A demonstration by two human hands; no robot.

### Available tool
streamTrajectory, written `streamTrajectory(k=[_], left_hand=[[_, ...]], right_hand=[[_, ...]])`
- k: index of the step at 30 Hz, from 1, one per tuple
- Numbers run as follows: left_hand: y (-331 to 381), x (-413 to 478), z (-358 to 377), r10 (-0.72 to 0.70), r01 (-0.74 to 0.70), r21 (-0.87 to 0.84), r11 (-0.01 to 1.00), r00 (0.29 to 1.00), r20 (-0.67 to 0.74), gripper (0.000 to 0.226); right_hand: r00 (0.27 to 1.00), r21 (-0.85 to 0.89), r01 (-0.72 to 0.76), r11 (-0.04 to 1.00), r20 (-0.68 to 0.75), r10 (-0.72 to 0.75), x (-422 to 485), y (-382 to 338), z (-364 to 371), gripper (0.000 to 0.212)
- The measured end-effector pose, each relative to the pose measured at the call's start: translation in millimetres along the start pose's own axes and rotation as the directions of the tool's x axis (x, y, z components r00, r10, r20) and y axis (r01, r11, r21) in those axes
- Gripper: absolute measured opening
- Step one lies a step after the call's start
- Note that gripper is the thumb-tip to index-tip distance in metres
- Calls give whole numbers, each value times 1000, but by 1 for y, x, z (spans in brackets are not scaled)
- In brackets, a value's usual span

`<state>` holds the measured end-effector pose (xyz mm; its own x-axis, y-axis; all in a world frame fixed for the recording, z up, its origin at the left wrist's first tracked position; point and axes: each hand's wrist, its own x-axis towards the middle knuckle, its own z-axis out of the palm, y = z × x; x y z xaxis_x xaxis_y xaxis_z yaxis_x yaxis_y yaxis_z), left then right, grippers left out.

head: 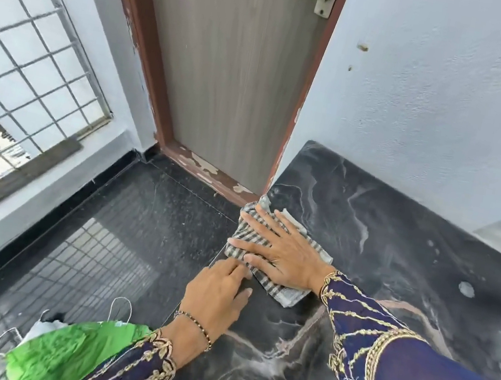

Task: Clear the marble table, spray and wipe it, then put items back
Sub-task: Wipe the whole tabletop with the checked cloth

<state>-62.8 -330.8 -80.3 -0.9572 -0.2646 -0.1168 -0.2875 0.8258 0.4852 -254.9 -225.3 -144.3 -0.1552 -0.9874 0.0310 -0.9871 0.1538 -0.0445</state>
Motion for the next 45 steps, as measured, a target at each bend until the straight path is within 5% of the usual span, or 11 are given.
streamTrajectory(k=[7,14,20,25,29,34,42,45], left_hand=[[25,88,6,4,-32,224,974,993,122,71],[42,133,19,-178,-6,453,891,915,362,130],[51,144,24,-254,17,484,875,867,429,132],[59,150,21,-304,97,441,892,852,426,90],[67,149,20,-322,12,544,839,817,478,112],[67,143,20,-349,91,522,848,837,421,126],[62,143,23,-351,101,519,849,841,411,129],[61,143,24,-348,110,510,853,848,399,130]], right_hand=[[998,44,-39,998,58,36,25,77,-6,48],[983,30,-177,984,58,175,45,148,-14,51],[951,91,-308,947,53,304,64,188,-15,52],[928,95,-372,923,33,370,64,187,-16,52],[897,100,-442,892,25,441,39,184,-17,51],[882,64,-472,879,38,470,-36,204,-18,52],[825,49,-565,824,51,563,-50,183,-17,54],[866,12,-500,866,26,500,-56,154,-13,53]])
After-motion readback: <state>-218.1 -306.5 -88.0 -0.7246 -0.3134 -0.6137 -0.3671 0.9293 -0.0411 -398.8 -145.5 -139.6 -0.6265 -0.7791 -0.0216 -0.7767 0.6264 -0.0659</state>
